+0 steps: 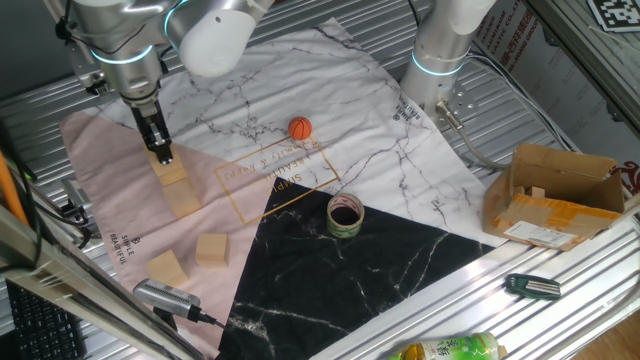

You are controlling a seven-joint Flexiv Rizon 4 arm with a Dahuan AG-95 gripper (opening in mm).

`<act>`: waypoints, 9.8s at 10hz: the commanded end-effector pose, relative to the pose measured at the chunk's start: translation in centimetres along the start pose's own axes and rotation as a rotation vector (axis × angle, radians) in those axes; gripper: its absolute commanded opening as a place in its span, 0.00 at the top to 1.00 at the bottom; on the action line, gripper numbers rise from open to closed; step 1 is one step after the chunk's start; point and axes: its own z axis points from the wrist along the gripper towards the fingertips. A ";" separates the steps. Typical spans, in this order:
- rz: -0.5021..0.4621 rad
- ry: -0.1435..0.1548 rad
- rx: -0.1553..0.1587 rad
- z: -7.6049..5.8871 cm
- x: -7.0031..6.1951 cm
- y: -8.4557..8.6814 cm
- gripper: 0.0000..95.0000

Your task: Stack the blocks into a pyramid shape

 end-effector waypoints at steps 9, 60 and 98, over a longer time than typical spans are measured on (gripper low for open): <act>-0.006 0.002 -0.012 0.4 -0.2 -0.2 1.00; 0.069 0.022 -0.022 1.6 -8.9 18.7 0.20; 0.018 0.044 -0.003 4.9 -10.5 23.2 0.20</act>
